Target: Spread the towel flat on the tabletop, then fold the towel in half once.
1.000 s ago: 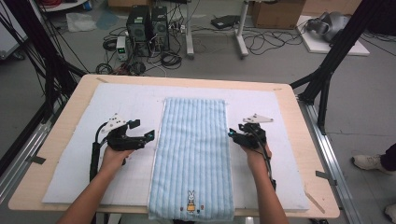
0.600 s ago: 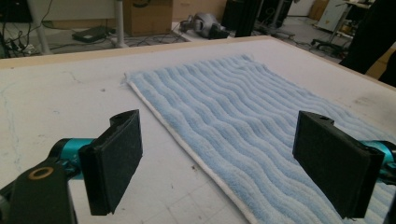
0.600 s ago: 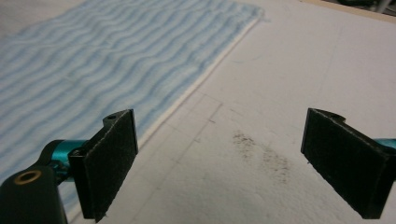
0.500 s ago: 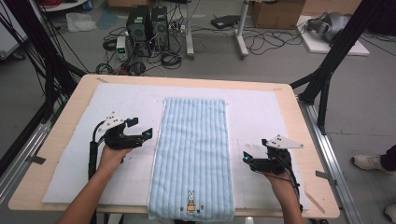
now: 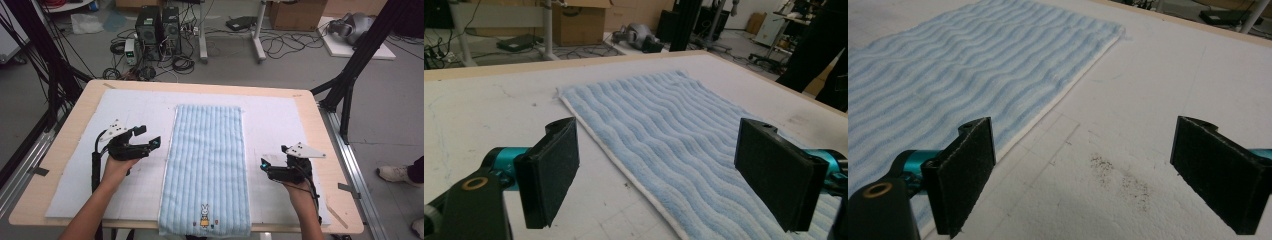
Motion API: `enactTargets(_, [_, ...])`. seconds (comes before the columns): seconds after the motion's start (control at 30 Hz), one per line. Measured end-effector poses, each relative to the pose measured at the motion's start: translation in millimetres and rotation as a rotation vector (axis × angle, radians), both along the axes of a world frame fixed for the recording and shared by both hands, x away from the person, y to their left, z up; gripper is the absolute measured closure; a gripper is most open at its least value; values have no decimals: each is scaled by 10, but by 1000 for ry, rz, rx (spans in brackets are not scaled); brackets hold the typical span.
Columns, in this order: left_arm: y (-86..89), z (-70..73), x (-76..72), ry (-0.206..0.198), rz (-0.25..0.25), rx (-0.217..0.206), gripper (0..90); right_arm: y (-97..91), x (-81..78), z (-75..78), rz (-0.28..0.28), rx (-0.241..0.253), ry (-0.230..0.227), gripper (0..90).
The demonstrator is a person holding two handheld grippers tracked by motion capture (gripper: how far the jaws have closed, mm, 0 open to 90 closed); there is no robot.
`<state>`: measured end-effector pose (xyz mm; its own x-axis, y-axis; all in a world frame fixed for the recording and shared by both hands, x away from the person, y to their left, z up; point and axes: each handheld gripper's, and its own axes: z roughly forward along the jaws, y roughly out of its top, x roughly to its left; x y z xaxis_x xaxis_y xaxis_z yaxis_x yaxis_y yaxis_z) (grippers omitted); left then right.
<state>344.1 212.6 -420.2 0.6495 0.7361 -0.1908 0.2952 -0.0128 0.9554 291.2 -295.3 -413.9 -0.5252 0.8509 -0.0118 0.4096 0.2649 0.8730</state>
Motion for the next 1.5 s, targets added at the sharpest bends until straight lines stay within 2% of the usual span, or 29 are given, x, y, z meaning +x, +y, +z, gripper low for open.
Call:
enactTargets(0.13, [17, -22, 5, 9, 7, 2, 182, -6, 11, 10, -1, 22, 4, 101])
enactTargets(0.63, [-3, -64, 34, 43, -9, 17, 184, -21, 28, -10, -17, 26, 16, 101])
enactTargets(0.77, [-9, -61, 25, 56, -10, 39, 186, 10, 53, -12, -2, 14, 16, 101])
enactTargets(0.83, [-21, -68, 9, 80, -38, 64, 193, 22, 54, -15, 4, 11, 15, 101])
enactTargets(0.9, [-41, -80, -5, 87, -42, 77, 196, 31, 50, -17, 9, 12, 17, 101])
enactTargets(0.97, [-65, -91, 17, 88, -38, 78, 196, 31, 48, -14, 16, 12, 15, 101])
enactTargets(1.07, [-112, -93, 83, 90, -19, 72, 218, 28, 39, -14, 11, 31, 28, 101])
enactTargets(1.13, [-176, -87, 161, 107, -12, 103, 224, 23, 44, -19, 15, 24, 30, 101])
enactTargets(1.17, [-221, -72, 226, 114, -3, 118, 225, 22, 47, -20, 15, 25, 30, 101])
enactTargets(1.3, [-357, -12, 470, 135, 2, 139, 232, 31, 57, -25, 23, 28, 33, 101])
enactTargets(1.4, [-440, -18, 649, 181, -14, 122, 281, 36, 64, -28, 19, 29, 39, 101])
enactTargets(1.5, [-545, -62, 840, 230, -4, 169, 307, 28, 68, -33, 16, 33, 39, 101])
